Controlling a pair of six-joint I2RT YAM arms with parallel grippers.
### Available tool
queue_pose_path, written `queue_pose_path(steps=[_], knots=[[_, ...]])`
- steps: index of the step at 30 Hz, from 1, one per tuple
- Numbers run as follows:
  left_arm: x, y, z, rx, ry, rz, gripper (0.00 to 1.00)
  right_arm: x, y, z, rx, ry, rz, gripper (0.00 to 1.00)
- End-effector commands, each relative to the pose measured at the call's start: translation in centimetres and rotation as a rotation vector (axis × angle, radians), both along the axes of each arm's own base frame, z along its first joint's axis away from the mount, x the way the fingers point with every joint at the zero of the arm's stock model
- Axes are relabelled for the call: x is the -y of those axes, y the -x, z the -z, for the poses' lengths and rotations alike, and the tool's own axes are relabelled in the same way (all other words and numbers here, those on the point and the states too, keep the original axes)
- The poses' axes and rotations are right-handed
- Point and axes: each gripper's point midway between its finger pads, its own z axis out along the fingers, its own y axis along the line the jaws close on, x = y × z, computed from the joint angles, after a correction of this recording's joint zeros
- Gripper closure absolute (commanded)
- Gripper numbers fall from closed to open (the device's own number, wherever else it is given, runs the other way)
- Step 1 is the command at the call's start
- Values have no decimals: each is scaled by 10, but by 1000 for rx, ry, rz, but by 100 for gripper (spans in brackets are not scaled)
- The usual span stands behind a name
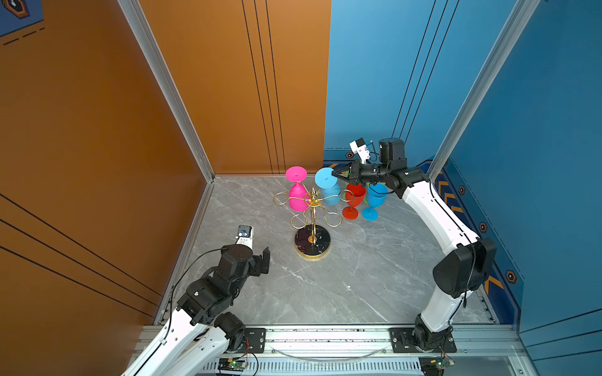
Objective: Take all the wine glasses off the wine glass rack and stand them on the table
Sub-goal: 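Pull the blue glass off the rack hook toward the robot with the right gripper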
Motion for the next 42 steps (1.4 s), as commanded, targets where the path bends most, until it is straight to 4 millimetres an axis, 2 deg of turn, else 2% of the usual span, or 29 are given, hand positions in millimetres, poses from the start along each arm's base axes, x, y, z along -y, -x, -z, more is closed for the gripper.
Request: queue_pose_path(steps=[1, 6, 7, 11, 23, 33, 38, 42], knots=[[0, 0, 2, 2, 8, 6, 2, -1, 17, -15, 25, -22, -35, 100], [1, 0, 1, 2, 12, 10, 2, 0, 24, -24, 35, -35, -52, 100], [1, 0, 1, 3, 13, 10, 2, 1, 25, -14, 16, -27, -51, 100], [4, 0, 2, 1, 18, 19, 2, 6, 26, -15, 23, -24, -40, 100], [14, -1, 1, 0, 41, 69, 2, 51, 20, -27, 58, -18, 75, 100], [35, 3, -2, 3, 99, 183, 2, 113, 14, -36, 108, 12, 258, 100], [49, 5, -2, -4, 132, 248, 2, 140, 22, -41, 122, 23, 345, 100], [61, 8, -3, -11, 169, 312, 1, 157, 32, -35, 120, 62, 419, 100]])
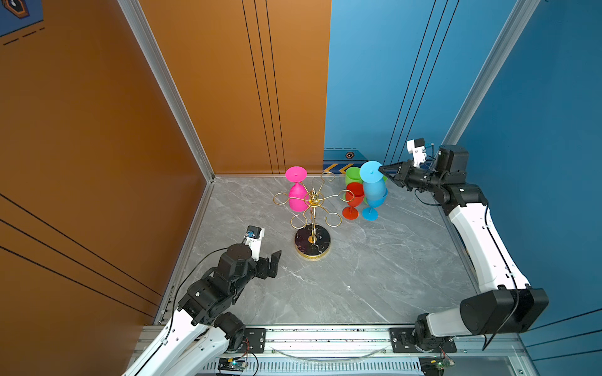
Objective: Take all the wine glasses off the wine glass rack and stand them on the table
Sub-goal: 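Pull the blue glass off the rack hook toward the robot with the right gripper, then carry the blue glass toward the left gripper while the left gripper reaches to it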
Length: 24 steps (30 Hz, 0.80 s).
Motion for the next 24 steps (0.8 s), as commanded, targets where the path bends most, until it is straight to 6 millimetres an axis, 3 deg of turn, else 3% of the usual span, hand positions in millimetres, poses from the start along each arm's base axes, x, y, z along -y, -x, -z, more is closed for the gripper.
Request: queue_pose_path(steps=[1, 9, 13, 19, 24], knots=[[17, 3, -2, 5, 43, 91, 1, 15, 12, 5, 9, 63, 73, 100], [42, 15, -4, -30, 149, 213, 0, 41, 57, 50, -76, 262, 173, 100], [52, 21, -3, -74, 198, 258, 0, 43, 79, 66, -112, 317, 175, 100], [73, 31, -6, -164, 320, 325, 3, 33, 105, 82, -143, 345, 134, 100], [89, 36, -14, -223, 460, 361, 7, 9, 127, 97, -160, 378, 26, 100]])
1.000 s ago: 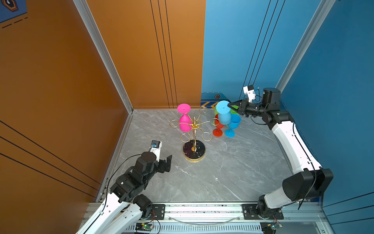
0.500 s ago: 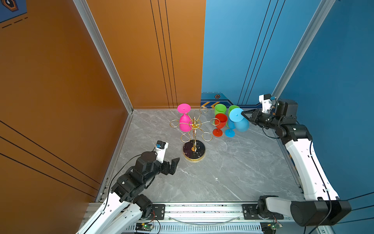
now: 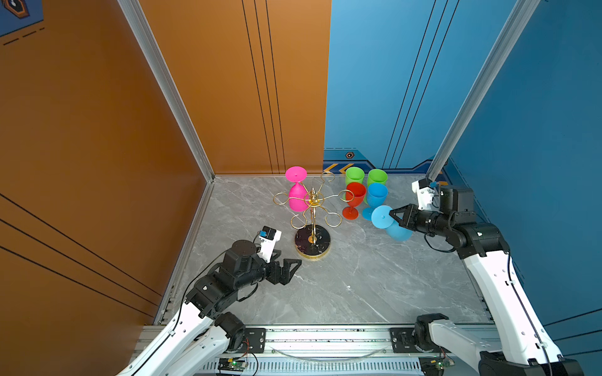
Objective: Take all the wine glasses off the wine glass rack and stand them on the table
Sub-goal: 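Carry the blue glass toward the left gripper while the left gripper reaches to it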
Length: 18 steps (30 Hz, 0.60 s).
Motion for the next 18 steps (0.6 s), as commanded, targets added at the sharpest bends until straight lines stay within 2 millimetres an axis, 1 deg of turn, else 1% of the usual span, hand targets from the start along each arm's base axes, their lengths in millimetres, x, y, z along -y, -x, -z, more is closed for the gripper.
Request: queue_pose_path(steps=[1, 6, 9, 10, 12, 15, 18], knots=[[16, 7, -8, -66, 135, 51, 8, -13, 20, 16, -31, 51, -81, 100], [26, 14, -18, -113, 229, 93, 13, -43, 42, 31, -61, 63, -235, 100], [28, 19, -24, -117, 261, 109, 13, -59, 52, 36, -71, 57, -308, 100], [28, 21, -26, -115, 274, 116, 17, -65, 56, 36, -72, 50, -336, 100], [30, 24, -31, -113, 298, 133, 19, -81, 63, 35, -66, 21, -391, 100], [33, 28, -36, -111, 334, 160, 21, -106, 73, 26, -38, -53, -471, 100], [36, 32, -36, -133, 354, 186, 25, -127, 82, 18, -8, -109, -536, 100]])
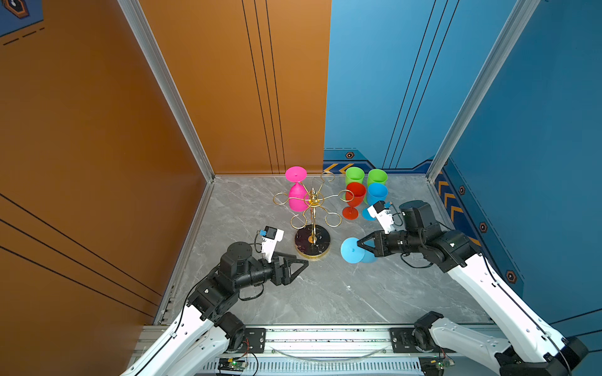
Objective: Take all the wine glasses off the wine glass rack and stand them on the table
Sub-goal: 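Carry the blue glass toward the left gripper while the left gripper reaches to it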
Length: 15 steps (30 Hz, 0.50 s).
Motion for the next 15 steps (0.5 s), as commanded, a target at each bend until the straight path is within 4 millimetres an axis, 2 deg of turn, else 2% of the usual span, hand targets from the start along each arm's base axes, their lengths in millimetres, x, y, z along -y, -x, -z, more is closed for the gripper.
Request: queue_pose_path(steps=[1, 8, 15], knots=[[7, 8, -10, -4, 68, 62, 27, -27, 8, -22, 47, -120, -81, 100], [16, 21, -25, -24, 152, 150, 40, -64, 31, -29, 72, -175, -212, 100], [20, 31, -32, -26, 179, 190, 43, -91, 52, -37, 105, -207, -316, 100]])
